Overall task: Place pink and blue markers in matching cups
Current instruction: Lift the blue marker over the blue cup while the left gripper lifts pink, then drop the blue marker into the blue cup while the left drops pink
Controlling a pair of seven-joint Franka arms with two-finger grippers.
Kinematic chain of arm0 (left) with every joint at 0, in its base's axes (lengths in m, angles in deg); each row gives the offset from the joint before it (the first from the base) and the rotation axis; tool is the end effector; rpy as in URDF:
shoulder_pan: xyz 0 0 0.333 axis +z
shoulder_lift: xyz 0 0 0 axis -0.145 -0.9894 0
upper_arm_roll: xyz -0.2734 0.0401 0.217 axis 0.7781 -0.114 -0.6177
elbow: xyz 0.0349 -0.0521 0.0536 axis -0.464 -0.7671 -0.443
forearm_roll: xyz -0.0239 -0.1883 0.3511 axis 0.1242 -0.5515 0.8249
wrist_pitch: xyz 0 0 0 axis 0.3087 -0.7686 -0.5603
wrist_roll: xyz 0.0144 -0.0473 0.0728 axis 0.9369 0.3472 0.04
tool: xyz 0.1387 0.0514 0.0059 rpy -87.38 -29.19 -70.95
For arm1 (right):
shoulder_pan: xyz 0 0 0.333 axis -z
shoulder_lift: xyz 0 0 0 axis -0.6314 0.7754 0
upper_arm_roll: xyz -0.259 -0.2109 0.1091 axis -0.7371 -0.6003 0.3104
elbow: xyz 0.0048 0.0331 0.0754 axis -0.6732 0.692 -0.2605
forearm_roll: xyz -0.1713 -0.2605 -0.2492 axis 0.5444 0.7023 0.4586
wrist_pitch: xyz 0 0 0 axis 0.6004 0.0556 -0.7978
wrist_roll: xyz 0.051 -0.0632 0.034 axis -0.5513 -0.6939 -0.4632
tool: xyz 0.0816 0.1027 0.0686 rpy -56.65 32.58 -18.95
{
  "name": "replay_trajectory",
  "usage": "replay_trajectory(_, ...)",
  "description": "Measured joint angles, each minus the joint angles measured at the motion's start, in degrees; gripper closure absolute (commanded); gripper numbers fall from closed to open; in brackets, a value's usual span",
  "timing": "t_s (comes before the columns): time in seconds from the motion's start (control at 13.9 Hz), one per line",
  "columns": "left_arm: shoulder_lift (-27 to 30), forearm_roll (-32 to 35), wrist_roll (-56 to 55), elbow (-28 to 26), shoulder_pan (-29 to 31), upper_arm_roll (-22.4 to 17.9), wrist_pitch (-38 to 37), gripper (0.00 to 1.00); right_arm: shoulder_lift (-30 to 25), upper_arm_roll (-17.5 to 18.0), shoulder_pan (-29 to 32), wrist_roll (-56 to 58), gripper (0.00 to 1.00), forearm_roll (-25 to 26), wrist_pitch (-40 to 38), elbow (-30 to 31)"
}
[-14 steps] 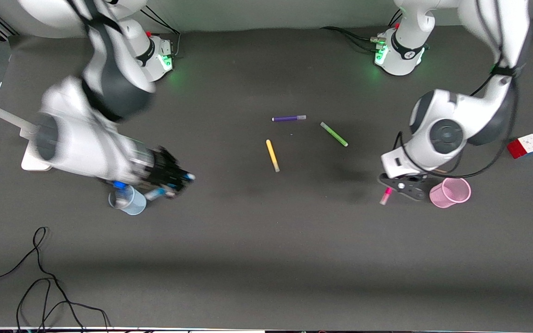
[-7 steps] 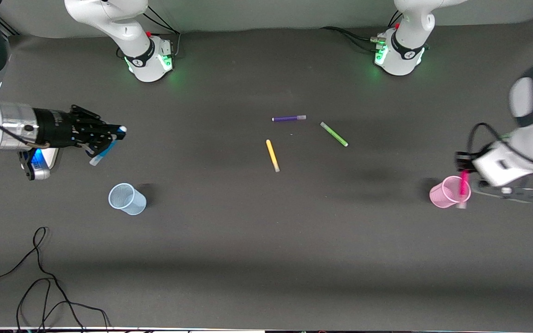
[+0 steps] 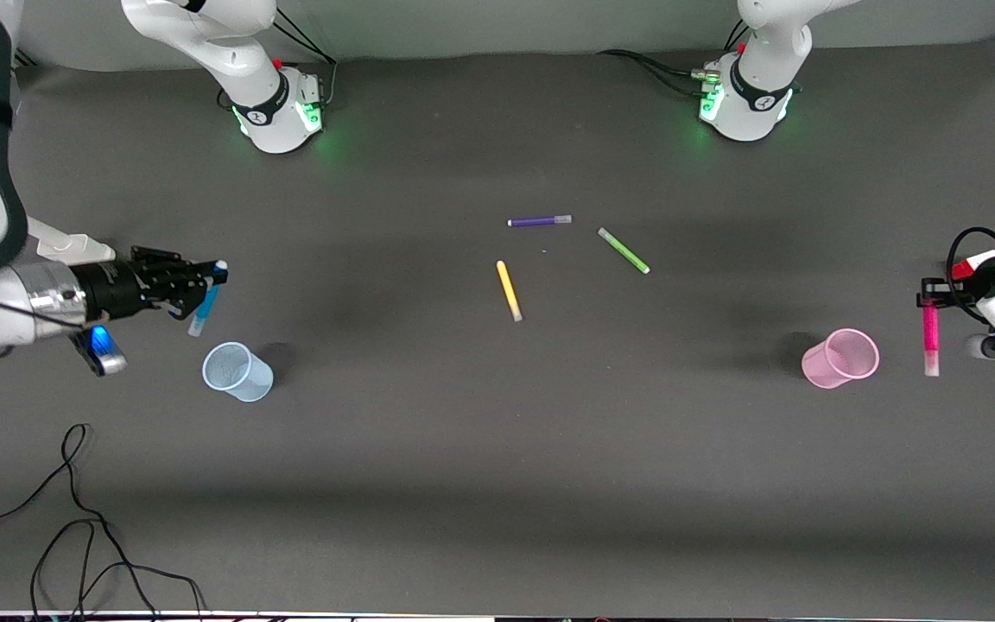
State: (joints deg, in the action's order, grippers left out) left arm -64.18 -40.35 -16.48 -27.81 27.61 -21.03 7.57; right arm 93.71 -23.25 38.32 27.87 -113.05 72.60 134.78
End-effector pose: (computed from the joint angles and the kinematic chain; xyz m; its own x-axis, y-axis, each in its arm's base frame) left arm 0.5931 0.0849 0.4429 0.9643 -0.0917 -0.2485 -0.0947 -0.9955 -0.0002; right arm 0.6012 0.0309 0.4264 0.5248 -0.4571 -0.7181 -0.6982 -0.7137 -0.0560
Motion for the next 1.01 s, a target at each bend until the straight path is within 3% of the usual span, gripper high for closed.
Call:
replay_trajectory(0.14, -0.92, 0.34, -0.03, 1.27, -0.18, 0.33, -3.21, 1.0, 3.53, -0.07, 1.94, 2.38, 1.0, -2.18, 0.44, 0.02)
replay_trajectory(0.36, -5.27, 1.36, -0.05, 7.49, -0.22, 0.4, -11.69, 0.99, 7.24, -0.12, 4.63, 5.47, 1.0, -3.68, 2.26, 0.0)
replay_trajectory(0.57, -11.78, 3.99, -0.23, 13.48, -1.0, 0.47, -17.82, 0.99, 9.32, -0.38, 4.85, 5.59, 1.0, -3.85, 2.96, 0.36)
replay_trajectory(1.01, -23.02, 10.04, -1.06, 18.07, -5.52, 0.52, -24.83, 0.99, 11.16, -0.97, 4.88, 6.31, 1.0, -3.97, 6.93, 2.03)
